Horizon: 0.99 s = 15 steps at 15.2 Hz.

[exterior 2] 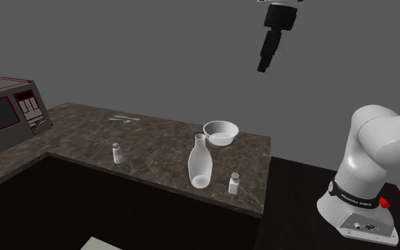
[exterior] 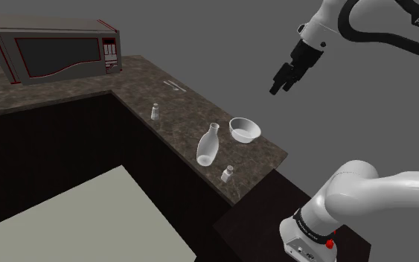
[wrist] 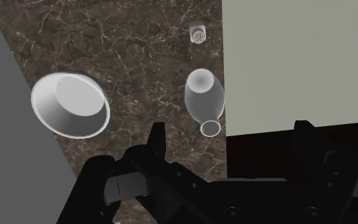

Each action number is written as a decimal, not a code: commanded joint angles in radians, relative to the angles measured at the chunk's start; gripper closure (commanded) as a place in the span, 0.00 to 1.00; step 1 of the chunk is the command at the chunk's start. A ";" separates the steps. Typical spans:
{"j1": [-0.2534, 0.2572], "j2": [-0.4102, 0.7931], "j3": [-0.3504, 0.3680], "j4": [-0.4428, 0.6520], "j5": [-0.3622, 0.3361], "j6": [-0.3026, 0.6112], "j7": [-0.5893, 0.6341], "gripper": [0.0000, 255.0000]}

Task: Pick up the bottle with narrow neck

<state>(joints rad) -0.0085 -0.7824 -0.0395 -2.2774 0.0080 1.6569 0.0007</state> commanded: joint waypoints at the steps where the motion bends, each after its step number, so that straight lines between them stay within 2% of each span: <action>1: 0.000 0.000 0.000 0.000 0.000 0.000 0.000 0.00; 8: 0.006 0.113 0.017 -0.132 -0.003 0.256 0.009 0.00; 15: 0.010 0.299 0.033 -0.193 -0.009 0.514 0.022 0.00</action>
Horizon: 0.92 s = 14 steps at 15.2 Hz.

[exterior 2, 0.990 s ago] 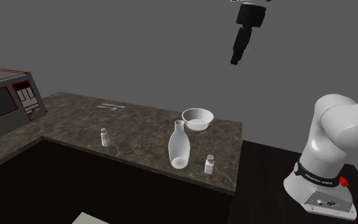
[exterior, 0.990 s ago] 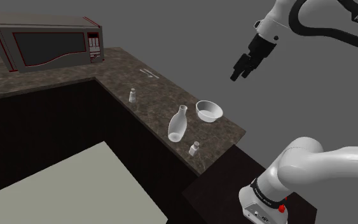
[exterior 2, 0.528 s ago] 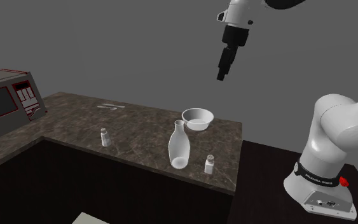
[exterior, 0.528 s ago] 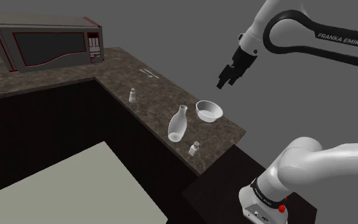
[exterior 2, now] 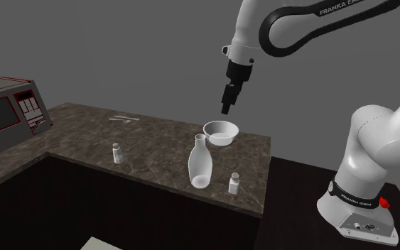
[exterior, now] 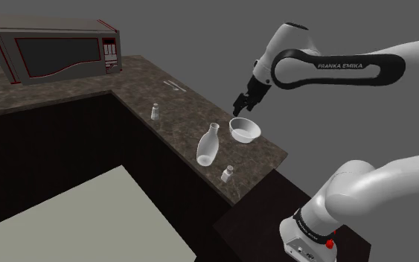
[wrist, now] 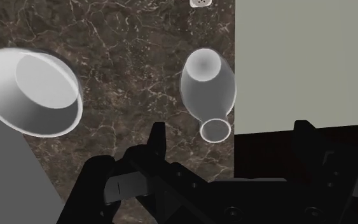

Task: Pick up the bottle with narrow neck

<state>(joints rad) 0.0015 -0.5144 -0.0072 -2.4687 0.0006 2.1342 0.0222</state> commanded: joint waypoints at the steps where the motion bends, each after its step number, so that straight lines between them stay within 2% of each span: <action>1: 0.000 0.063 0.003 -0.004 -0.004 0.072 0.003 0.00; 11: -0.003 0.429 0.025 0.054 -0.041 0.394 0.041 0.00; 14: -0.003 0.467 0.025 0.051 -0.046 0.435 0.046 0.00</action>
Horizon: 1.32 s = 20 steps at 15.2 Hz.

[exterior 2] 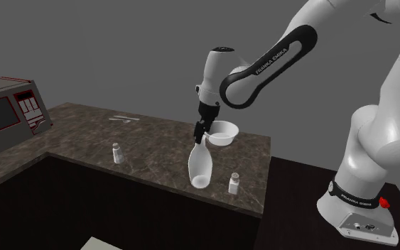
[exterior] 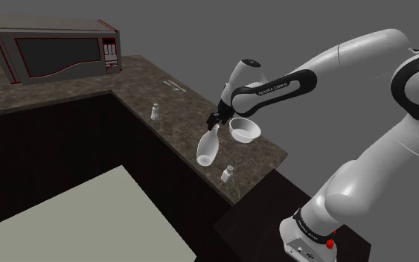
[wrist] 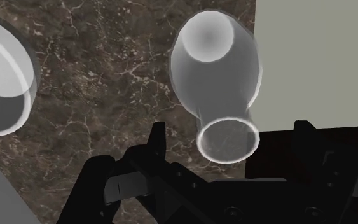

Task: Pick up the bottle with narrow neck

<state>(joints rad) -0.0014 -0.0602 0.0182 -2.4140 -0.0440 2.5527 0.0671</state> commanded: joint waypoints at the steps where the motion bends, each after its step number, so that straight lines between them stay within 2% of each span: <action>1: -0.001 0.022 0.000 -0.008 -0.003 0.031 0.002 0.00; 7: -0.001 0.070 -0.001 -0.025 -0.010 0.096 0.008 0.00; 8: -0.001 0.070 0.000 -0.025 -0.010 0.096 0.010 1.00; 17: -0.001 0.070 -0.001 -0.025 -0.010 0.096 0.009 1.00; 20: -0.001 0.038 0.000 -0.014 -0.005 0.053 0.004 1.00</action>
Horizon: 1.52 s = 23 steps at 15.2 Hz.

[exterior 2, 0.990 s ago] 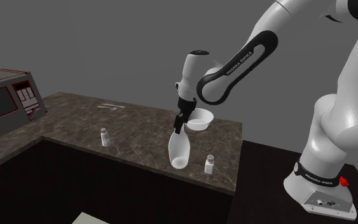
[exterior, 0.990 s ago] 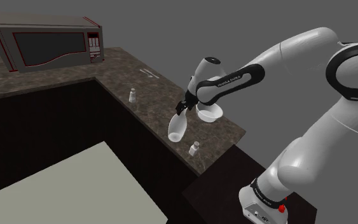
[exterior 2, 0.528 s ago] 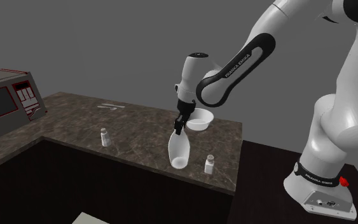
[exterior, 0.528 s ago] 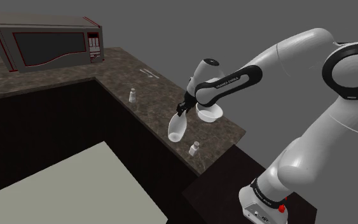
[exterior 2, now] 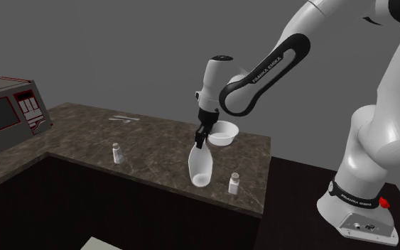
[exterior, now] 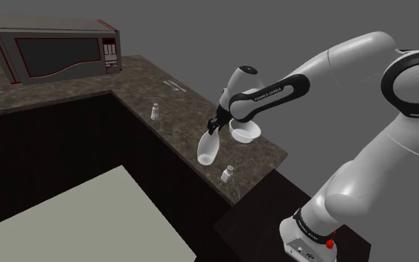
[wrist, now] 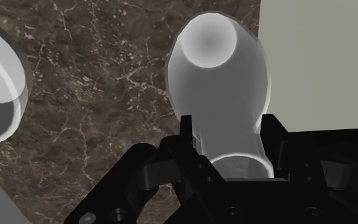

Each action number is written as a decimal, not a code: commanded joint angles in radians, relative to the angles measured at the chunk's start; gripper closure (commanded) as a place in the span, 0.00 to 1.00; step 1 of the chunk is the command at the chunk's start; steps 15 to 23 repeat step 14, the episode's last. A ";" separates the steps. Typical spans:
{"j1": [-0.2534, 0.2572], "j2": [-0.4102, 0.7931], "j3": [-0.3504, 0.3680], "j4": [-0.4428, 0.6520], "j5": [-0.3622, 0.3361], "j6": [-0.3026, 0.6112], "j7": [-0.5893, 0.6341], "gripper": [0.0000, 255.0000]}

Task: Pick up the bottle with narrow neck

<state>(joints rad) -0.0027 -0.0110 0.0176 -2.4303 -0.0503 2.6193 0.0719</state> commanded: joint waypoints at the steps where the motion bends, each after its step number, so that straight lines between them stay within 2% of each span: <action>1: 0.001 -0.021 0.001 0.006 0.003 -0.027 -0.002 1.00; 12: 0.002 -0.118 0.000 0.065 0.014 -0.183 -0.013 1.00; 23: 0.002 -0.119 0.000 0.066 0.014 -0.185 -0.013 1.00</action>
